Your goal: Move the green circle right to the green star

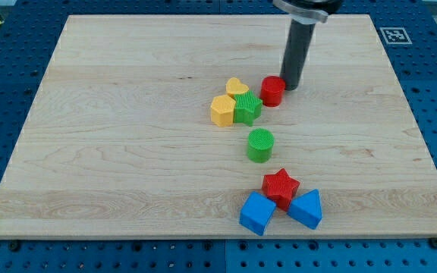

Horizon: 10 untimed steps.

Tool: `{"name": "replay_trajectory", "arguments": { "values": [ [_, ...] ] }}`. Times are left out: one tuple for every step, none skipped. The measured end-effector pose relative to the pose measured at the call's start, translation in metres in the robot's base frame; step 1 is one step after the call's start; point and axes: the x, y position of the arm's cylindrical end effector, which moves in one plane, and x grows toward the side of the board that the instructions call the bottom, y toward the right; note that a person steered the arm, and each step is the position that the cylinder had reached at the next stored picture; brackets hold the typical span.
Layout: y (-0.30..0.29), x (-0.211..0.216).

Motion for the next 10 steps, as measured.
{"name": "replay_trajectory", "arguments": {
  "values": [
    [-0.011,0.0],
    [-0.027,0.0],
    [-0.042,0.0],
    [-0.042,-0.023],
    [-0.061,-0.053],
    [-0.12,-0.054],
    [-0.178,-0.037],
    [-0.224,-0.006],
    [-0.244,0.037],
    [-0.24,0.084]
  ]
}}
